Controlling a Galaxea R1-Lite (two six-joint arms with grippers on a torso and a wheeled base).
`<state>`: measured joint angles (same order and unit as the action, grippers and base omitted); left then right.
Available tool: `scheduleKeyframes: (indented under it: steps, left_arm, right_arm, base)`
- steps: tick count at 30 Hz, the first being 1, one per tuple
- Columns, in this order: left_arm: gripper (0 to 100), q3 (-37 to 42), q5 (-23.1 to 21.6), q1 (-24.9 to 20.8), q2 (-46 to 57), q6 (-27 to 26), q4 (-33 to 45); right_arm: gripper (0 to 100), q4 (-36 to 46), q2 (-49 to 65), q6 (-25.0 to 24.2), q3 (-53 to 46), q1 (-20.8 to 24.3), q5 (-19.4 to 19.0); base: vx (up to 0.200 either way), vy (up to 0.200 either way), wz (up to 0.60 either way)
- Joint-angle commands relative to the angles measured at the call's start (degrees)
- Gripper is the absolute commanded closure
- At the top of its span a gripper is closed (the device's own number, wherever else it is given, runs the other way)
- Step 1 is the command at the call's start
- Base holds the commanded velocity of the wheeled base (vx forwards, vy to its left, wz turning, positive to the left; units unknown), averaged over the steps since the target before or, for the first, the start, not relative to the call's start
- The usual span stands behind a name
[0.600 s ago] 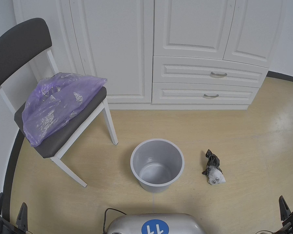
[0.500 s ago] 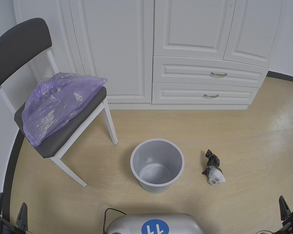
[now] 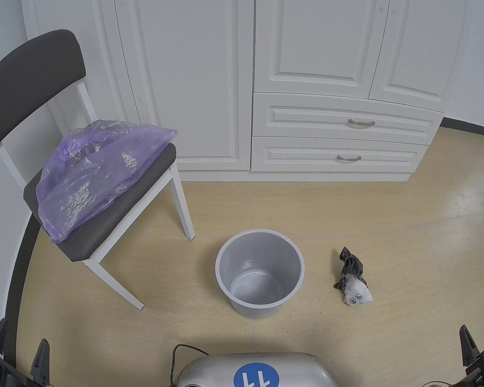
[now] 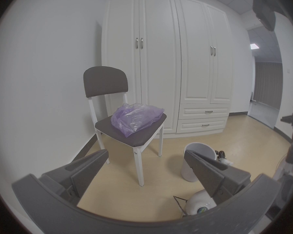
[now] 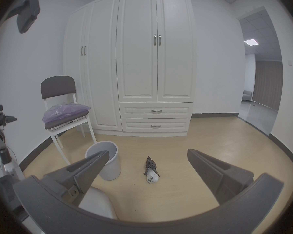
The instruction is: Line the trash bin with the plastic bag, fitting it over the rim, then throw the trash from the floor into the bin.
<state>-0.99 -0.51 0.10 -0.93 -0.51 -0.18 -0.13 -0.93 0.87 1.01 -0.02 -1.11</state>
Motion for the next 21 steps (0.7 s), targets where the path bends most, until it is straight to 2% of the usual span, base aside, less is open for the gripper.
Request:
scheduleKeyframes:
  steps: [1,8,12,18,21]
  left_arm:
    - [0,1.0,1.6,0.0,0.9,3.3,0.0]
    - [0,1.0,1.5,0.0,0.9,2.4,0.0]
    - [0,1.0,0.0,0.0,0.9,-0.8,0.1]
    - [0,1.0,1.1,0.0,0.9,2.3,-0.1]
    - [0,-0.2,1.1,0.0,0.9,2.8,-4.4]
  right_arm:
    - [0,0.0,0.9,-2.2,-1.0,0.1,0.4]
    - [0,0.0,0.9,-1.7,-1.0,0.0,0.4]
    - [0,0.0,0.9,-1.9,-1.0,0.1,0.4]
    - [0,0.0,0.9,-2.2,-1.0,0.1,0.5]
    - [0,-0.9,0.8,-0.3,-0.5,0.0,0.5]
  base:
    - [0.0,0.0,0.0]
    - [0.0,0.0,0.0]
    - [0.0,0.0,0.0]
    - [0.0,0.0,0.0]
    - [0.0,0.0,0.0]
